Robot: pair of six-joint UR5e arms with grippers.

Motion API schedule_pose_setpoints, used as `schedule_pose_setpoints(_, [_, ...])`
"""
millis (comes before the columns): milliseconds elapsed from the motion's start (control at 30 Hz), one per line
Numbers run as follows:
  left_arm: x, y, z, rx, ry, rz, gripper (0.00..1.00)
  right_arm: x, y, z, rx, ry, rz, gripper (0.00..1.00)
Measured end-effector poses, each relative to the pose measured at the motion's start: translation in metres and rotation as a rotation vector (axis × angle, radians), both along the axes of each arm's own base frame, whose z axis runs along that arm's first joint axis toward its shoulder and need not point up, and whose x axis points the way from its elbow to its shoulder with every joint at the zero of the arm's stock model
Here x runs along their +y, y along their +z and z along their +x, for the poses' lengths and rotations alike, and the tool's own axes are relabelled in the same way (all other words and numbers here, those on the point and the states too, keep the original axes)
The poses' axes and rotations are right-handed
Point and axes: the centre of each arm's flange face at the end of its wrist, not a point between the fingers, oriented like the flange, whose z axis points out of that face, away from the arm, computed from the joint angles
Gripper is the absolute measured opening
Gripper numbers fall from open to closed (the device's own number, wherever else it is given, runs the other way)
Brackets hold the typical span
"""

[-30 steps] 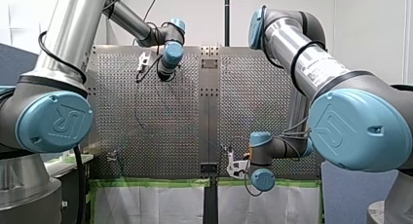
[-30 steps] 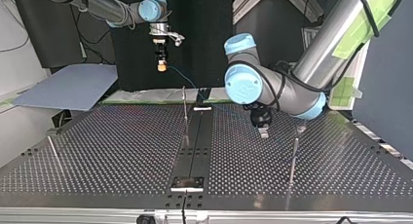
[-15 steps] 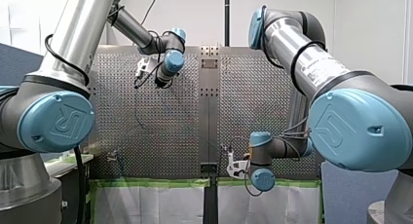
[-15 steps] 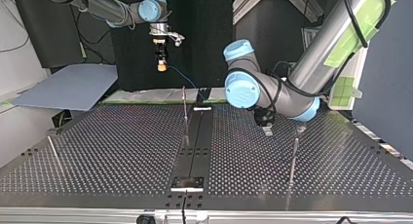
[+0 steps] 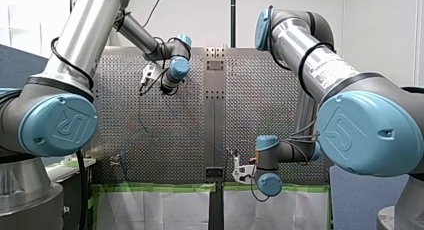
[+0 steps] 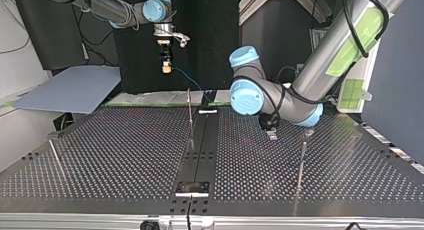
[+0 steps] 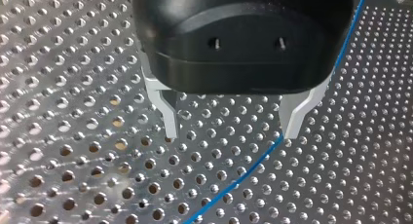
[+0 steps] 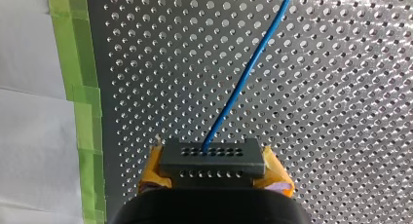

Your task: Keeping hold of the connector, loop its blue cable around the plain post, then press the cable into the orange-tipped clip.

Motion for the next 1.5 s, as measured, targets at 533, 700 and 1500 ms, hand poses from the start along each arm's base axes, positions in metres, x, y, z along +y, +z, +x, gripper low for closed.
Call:
schedule_pose_setpoints(533, [0.001,-0.012,0.03,-0.02,-0.004,-0.027,1.0,-0.001,0.0,0.0,0.0,0.0,-0.003,0.0])
schedule_pose_setpoints(700, [0.007,-0.02,0.038,-0.007,0.008,-0.024,1.0,-0.001,0.001,0.001,0.0,0.0,-0.005,0.0])
schedule_pose_setpoints(1500, [-0.014,-0.12,0.066,0.098,-0.045,-0.022,1.0,-0.003,0.001,0.002,0.002,0.005,-0.007,0.0])
